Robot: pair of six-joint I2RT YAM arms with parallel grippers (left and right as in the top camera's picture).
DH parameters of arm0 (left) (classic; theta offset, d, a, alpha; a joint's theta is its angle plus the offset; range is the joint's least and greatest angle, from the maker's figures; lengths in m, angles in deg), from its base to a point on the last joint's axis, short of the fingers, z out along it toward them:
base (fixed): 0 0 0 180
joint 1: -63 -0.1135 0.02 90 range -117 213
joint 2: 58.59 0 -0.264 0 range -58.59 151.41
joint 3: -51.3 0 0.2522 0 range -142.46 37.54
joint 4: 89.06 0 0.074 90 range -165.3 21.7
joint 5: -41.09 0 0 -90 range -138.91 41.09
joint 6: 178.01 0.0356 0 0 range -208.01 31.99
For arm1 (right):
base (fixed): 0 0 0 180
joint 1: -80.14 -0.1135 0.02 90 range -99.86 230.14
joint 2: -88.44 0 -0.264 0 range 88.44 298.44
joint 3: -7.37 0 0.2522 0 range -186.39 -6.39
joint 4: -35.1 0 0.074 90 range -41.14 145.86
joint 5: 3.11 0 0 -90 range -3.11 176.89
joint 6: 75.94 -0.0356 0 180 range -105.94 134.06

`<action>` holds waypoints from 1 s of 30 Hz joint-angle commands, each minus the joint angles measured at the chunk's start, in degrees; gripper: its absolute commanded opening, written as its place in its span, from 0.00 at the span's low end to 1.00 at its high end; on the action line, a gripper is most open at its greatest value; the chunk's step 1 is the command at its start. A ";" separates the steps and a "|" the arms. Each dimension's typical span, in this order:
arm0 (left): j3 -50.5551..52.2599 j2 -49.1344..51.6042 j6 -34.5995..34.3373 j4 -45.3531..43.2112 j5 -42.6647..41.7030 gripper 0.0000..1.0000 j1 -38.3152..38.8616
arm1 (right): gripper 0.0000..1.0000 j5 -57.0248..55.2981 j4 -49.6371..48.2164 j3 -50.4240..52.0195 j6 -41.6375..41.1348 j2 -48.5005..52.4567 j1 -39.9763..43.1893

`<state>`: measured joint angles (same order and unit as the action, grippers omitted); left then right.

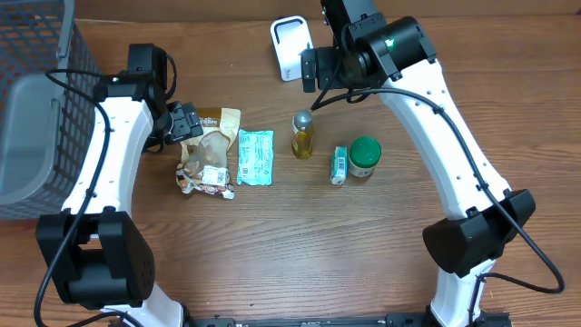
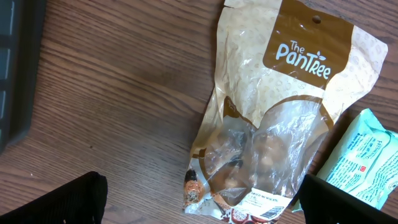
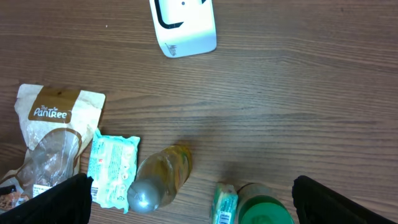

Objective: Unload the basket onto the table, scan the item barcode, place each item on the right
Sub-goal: 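Move the right gripper over the yellow bottle near the scanner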

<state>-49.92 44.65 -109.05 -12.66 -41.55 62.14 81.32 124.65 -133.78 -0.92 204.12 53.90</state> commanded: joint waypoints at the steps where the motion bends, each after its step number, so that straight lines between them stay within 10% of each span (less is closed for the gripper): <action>1: 0.42 0.57 -0.39 0.09 0.55 0.99 -0.24 | 1.00 -0.87 0.04 1.14 -0.13 -0.09 0.48; 30: 0.42 0.57 -0.39 0.09 0.55 1.00 -0.24 | 0.98 5.64 -10.56 14.16 -0.04 3.98 -4.83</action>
<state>-49.92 44.65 -109.05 -12.66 -41.53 62.14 86.77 115.07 -122.92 -0.92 207.99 49.20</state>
